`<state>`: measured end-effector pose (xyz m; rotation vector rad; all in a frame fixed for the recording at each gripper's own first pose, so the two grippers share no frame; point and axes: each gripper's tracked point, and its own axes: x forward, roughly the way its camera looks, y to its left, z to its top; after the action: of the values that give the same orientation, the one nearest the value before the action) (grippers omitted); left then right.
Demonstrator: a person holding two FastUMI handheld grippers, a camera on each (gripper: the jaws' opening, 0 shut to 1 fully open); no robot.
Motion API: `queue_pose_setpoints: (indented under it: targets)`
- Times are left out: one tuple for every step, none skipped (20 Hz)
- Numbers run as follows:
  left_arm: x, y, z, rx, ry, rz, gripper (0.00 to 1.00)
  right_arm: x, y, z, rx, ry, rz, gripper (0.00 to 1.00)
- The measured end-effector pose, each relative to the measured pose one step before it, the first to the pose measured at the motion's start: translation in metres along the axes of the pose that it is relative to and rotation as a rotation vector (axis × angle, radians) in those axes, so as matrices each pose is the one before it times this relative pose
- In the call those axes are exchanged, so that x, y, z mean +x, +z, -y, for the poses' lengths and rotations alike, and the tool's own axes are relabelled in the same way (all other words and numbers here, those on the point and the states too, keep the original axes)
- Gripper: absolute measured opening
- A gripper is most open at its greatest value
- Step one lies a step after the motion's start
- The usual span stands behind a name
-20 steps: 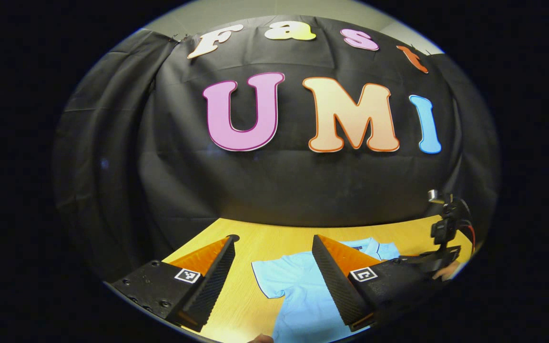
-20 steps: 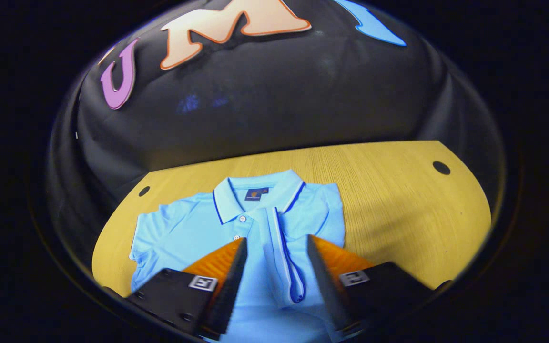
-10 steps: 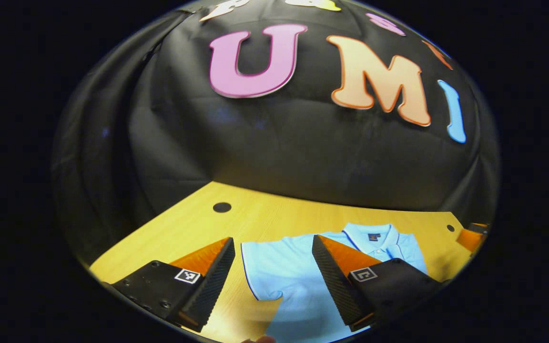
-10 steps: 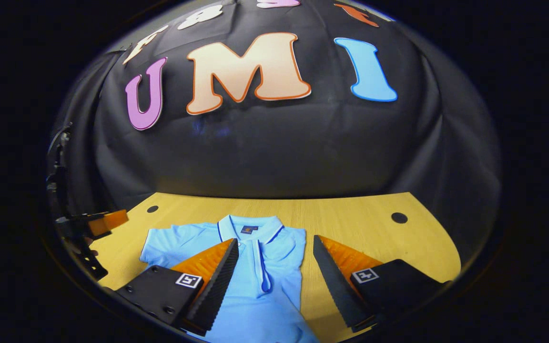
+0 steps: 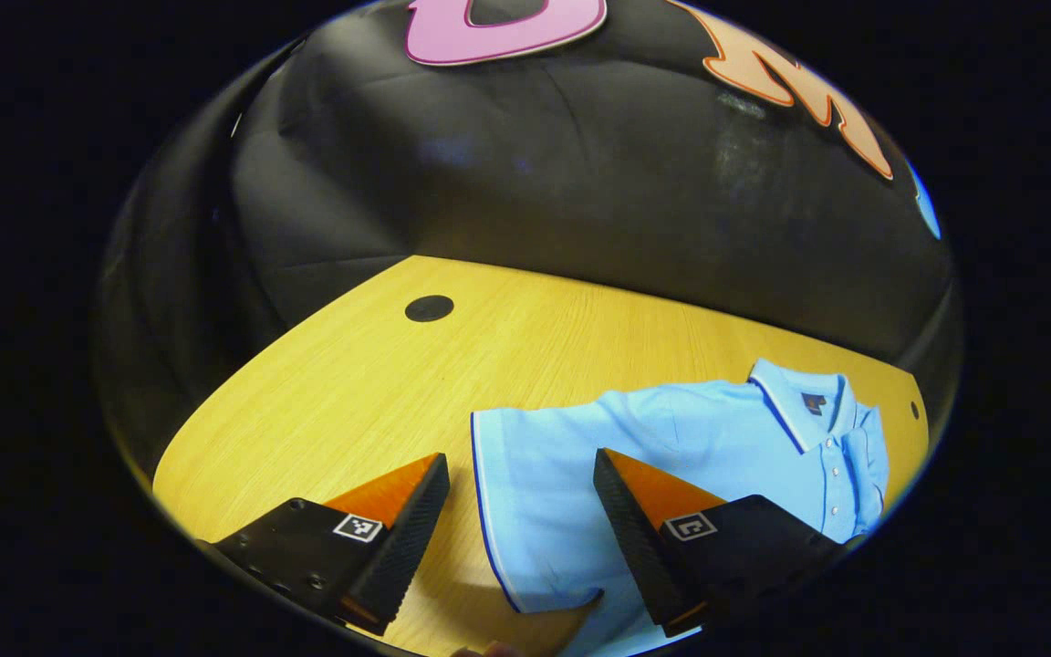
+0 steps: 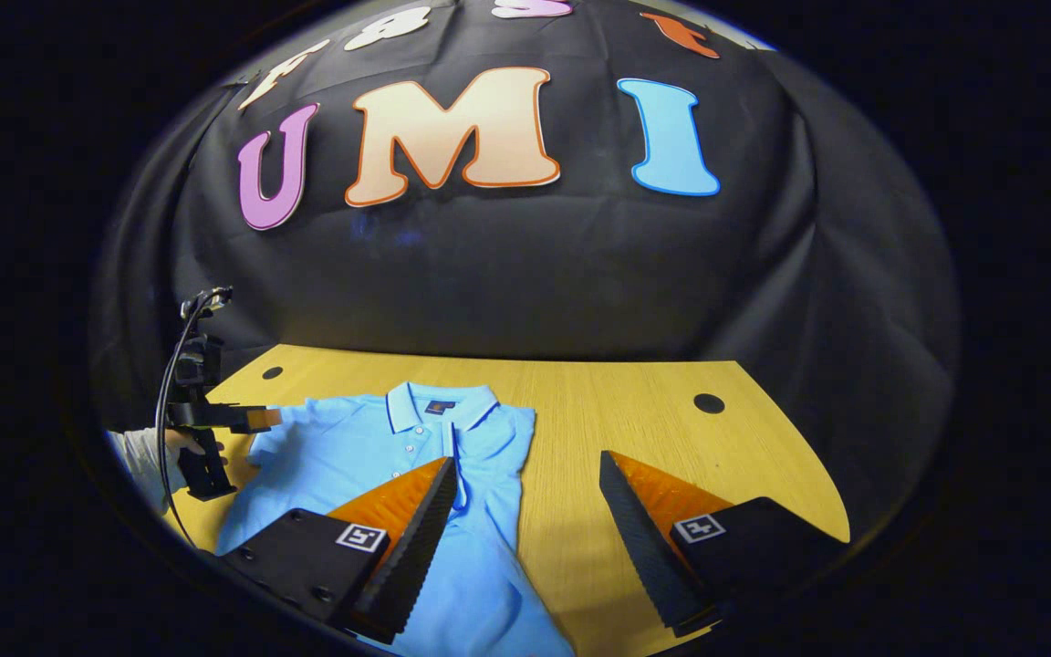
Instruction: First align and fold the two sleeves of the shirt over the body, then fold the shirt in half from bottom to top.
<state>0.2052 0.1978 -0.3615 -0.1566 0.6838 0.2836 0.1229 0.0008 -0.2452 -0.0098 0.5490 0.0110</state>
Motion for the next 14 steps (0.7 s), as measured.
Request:
queue_pose_setpoints:
  targets:
    - [-0.00167,-0.00266,-0.00318,0.00729,0.01641,-0.01672,0.95,-0.00144,0.00026,0.00078,-0.00026,-0.0022,-0.00038,0.98]
    - [0.00381,-0.00133,-0.0015,0.0109,-0.00415,0.00341,0.96,-0.00253,0.00026,0.00091,-0.00256,-0.0011,0.00307,0.95]
    - [0.00204,0.00289,0.0031,0.00217,-0.00933,0.00975,0.96,-0.00194,0.00198,0.0,-0.00232,0.00071,0.00272,0.98]
    - [0.00155,-0.00311,0.00231,0.00687,-0.00709,-0.00986,0.95,-0.00181,0.00038,0.00014,-0.0007,0.00131,0.00076,0.98]
    - [-0.00168,-0.00183,0.00197,0.01249,-0.01667,-0.00693,0.95,-0.00232,0.00053,0.00126,-0.00309,-0.00094,0.00123,0.95]
    - [0.00011,0.00288,0.00647,0.0006,-0.0263,0.00282,0.83,-0.00237,0.00114,0.00252,-0.00297,-0.00234,0.00228,0.94]
    - [0.00109,-0.00046,0.00718,-0.00384,-0.02217,-0.00418,0.65,-0.00137,0.00037,0.00115,-0.00209,0.00282,0.00167,0.94]
    - [0.00013,0.00023,0.00711,-0.01207,-0.02065,0.00383,0.46,-0.00232,-0.00066,0.00283,0.00138,-0.00051,0.00176,0.95]
    - [0.00046,0.00103,0.00149,-0.0127,0.00604,0.00439,0.28,-0.00102,0.00018,0.00404,0.00552,-0.00613,0.00141,0.98]
    - [0.00048,0.00098,-0.00046,-0.00479,0.0092,0.00646,0.05,-0.00044,-0.00161,0.00419,0.00917,-0.008,-0.00058,0.95]
    - [0.00086,0.0012,0.00143,0.00132,0.00439,0.00543,0.05,-0.00127,-0.00089,0.0037,0.01351,-0.00682,-0.00393,0.95]
    - [-0.00113,0.00201,0.00341,0.00333,-0.00544,0.00203,0.02,-0.00153,0.00016,0.00315,0.01378,-0.0032,0.00004,0.98]
    - [-0.00356,-0.00024,0.00527,0.00823,-0.00198,-0.01447,0.01,-0.00199,0.00162,0.00367,0.00762,-0.00534,0.00202,0.98]
    - [-0.00414,-0.00113,0.00627,0.02136,-0.00228,-0.01904,0.0,-0.00226,0.00221,0.00373,0.0008,-0.00572,0.00532,0.95]
